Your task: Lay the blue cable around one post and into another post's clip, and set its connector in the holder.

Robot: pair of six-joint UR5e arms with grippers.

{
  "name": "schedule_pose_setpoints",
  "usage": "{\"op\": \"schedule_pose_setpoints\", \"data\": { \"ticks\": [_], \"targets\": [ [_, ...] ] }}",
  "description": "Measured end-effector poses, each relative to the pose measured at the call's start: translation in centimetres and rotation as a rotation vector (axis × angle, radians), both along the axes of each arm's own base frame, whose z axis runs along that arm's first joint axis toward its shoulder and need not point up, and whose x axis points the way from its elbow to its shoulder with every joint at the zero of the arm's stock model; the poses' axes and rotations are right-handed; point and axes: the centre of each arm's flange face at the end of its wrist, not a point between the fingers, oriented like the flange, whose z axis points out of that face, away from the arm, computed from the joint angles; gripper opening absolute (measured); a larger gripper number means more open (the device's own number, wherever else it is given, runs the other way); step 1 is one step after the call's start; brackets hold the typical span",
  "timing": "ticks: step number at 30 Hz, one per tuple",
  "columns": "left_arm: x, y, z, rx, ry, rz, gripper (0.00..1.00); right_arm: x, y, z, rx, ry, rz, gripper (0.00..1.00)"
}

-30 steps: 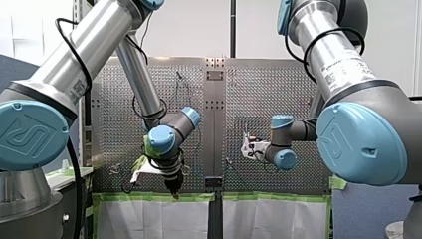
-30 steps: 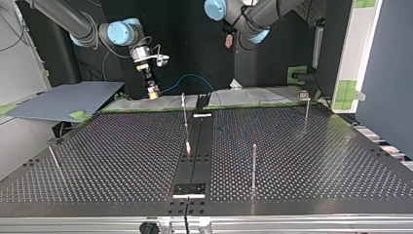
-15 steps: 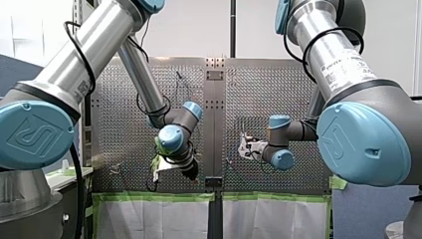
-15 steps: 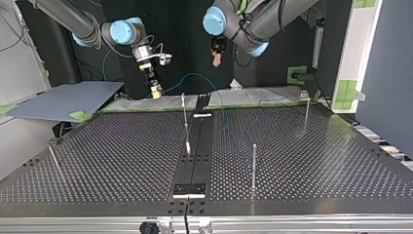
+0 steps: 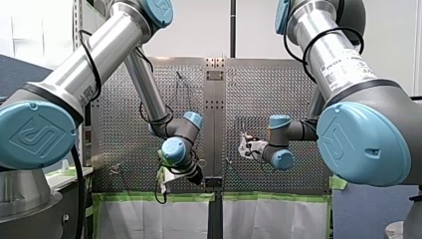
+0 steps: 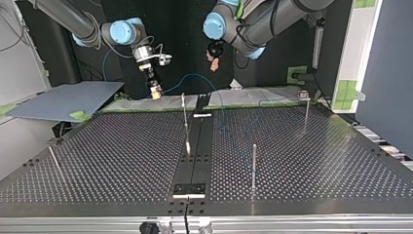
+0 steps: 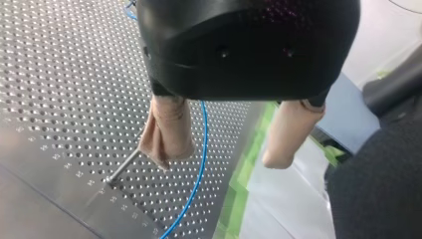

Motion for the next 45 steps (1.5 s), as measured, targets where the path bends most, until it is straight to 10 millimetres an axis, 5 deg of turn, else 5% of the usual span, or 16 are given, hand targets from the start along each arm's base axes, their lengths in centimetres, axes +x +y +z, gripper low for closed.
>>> {"op": "schedule_pose_setpoints", "data": {
  "ticks": [34, 45],
  "targets": [
    [4.6, -4.8, -1.3, -0.267, -0.195, 0.011, 1.00, 0.5, 0.2, 0.2, -0.009, -0.019, 0.021, 0.00],
    [6.0, -6.7, -3.6, -0.304, -0.254, 0.009, 1.00, 0.5, 0.2, 0.2, -0.008, -0.018, 0.023, 0.00]
  ]
}}
